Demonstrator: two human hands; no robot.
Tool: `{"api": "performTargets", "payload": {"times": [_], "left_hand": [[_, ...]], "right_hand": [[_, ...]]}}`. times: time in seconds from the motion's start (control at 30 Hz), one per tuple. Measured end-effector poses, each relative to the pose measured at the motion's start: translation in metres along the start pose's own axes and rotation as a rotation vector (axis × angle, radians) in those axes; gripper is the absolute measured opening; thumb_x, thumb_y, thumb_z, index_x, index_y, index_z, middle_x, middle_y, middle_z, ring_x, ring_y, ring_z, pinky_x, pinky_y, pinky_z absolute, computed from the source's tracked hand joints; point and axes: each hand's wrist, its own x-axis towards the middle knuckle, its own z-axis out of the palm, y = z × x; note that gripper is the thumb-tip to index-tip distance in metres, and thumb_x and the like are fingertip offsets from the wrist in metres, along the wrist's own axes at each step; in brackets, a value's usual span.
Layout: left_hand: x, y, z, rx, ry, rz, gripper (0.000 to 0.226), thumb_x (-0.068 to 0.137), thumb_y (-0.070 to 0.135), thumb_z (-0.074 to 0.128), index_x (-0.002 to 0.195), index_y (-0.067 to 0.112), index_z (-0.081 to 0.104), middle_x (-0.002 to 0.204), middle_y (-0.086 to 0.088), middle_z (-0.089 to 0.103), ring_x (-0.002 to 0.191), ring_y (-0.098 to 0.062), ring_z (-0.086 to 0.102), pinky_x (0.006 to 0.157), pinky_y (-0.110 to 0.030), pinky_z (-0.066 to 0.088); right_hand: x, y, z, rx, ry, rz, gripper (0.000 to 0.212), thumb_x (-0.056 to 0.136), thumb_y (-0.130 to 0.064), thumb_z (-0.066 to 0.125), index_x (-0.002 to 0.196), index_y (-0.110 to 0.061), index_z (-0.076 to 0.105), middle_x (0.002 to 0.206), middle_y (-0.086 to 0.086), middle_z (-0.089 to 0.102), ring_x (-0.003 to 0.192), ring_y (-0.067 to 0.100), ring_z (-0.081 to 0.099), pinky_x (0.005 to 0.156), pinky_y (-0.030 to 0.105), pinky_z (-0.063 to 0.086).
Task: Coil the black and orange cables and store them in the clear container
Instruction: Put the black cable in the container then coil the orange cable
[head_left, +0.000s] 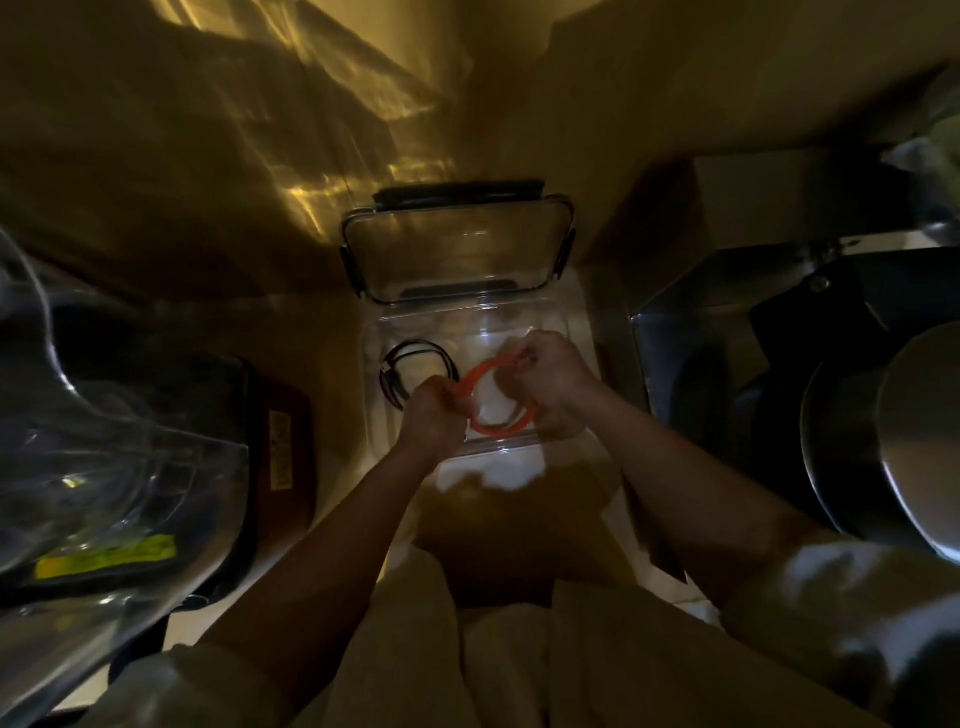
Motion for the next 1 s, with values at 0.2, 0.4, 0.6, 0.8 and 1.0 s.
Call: {"api": "performTargets", "payload": {"times": [0.2,0.4,0.6,0.8,1.0], "left_hand": [[0.012,-0.001,0.008,0.202,-0.026,-0.05,0.011,0.084,0.001,0.06,0.08,0.012,0.058,0.088,-0.015,0.066,0.089,-0.036,0.062,0.069,-0.029,0.042],[0.015,-0.002,0.011,0.275,0.034,0.007,0.01,0.079,0.016,0.074,0.07,0.012,0.073,0.077,-0.015,0.073,0.077,-0.029,0.07,0.064,-0.031,0.053],[0.017,-0.004,0.009,0.295,0.047,-0.001,0.016,0.077,0.026,0.081,0.072,0.011,0.077,0.07,-0.01,0.074,0.065,-0.025,0.072,0.065,-0.04,0.061],[0.018,-0.006,0.01,0.371,0.017,0.046,0.021,0.078,0.026,0.08,0.067,0.01,0.074,0.066,-0.008,0.071,0.06,-0.022,0.068,0.056,-0.033,0.056],[0.018,-0.006,0.007,0.428,0.083,0.046,0.024,0.074,0.026,0.081,0.064,0.023,0.06,0.068,0.004,0.064,0.068,-0.016,0.064,0.058,-0.024,0.045]], "right_hand": [[0.009,-0.002,0.006,-0.354,-0.089,-0.082,0.028,0.085,-0.007,0.061,0.11,-0.014,0.071,0.116,0.011,0.069,0.11,0.029,0.063,0.093,0.035,0.051],[0.015,0.003,0.011,-0.497,-0.075,-0.123,0.026,0.091,-0.006,0.052,0.111,-0.014,0.067,0.12,0.015,0.063,0.116,0.029,0.056,0.092,0.031,0.047],[0.018,0.008,0.018,-0.54,-0.022,-0.143,0.026,0.092,-0.009,0.055,0.113,-0.018,0.067,0.121,0.016,0.058,0.112,0.029,0.059,0.093,0.035,0.051],[0.015,0.012,0.024,-0.626,0.046,-0.229,0.03,0.088,-0.005,0.052,0.112,-0.014,0.067,0.114,0.014,0.067,0.11,0.032,0.059,0.093,0.039,0.047],[0.016,0.013,0.027,-0.741,0.027,-0.249,0.037,0.087,-0.008,0.054,0.122,-0.015,0.061,0.128,0.013,0.057,0.124,0.033,0.048,0.102,0.045,0.043]]}}
